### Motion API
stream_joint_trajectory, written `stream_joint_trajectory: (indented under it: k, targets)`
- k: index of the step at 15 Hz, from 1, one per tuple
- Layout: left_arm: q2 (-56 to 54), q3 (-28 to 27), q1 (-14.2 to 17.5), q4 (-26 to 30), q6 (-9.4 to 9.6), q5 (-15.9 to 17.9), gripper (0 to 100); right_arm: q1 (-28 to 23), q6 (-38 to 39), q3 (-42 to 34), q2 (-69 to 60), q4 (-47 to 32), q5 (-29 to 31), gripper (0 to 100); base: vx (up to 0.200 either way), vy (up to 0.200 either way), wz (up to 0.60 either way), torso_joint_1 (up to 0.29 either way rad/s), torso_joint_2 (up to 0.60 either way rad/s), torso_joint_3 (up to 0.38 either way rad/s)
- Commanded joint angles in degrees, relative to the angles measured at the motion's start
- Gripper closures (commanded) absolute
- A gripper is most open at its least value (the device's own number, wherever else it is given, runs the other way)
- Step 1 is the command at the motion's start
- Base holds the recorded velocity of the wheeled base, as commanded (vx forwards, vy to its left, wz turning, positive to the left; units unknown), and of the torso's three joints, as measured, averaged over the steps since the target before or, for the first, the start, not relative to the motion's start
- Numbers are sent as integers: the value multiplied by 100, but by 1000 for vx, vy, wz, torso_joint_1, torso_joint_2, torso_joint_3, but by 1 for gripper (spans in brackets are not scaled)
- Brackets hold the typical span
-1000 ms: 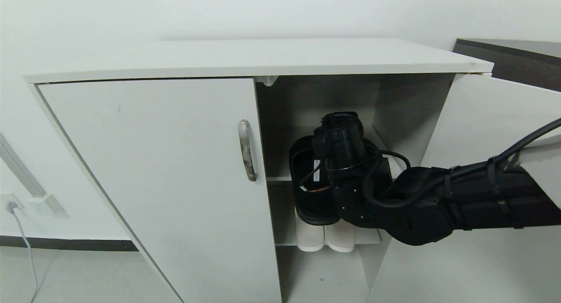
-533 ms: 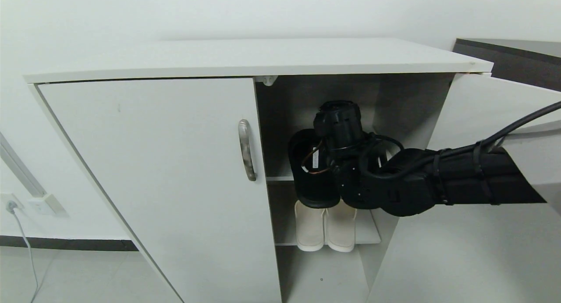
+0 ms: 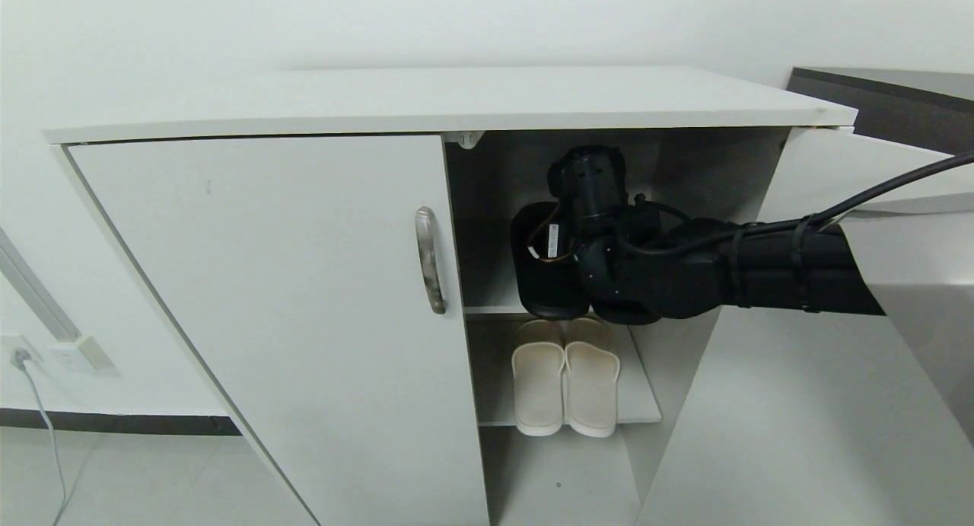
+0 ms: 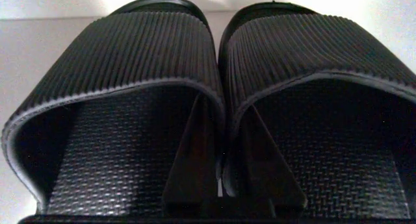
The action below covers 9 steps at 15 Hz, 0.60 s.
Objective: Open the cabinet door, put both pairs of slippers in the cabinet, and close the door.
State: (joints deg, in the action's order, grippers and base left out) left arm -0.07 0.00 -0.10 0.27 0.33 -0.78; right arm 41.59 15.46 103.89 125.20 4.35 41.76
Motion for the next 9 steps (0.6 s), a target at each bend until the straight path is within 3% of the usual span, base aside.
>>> stream_joint_trajectory:
  k: [1, 9]
  targets:
    - [7, 0, 1, 0, 2, -1, 100, -46, 1, 79, 119, 4, -2, 100, 0, 0, 0, 0, 0, 0]
    - [7, 0, 1, 0, 2, -1, 100, -99, 1, 79, 216, 4, -2, 100, 0, 0, 0, 0, 0, 0]
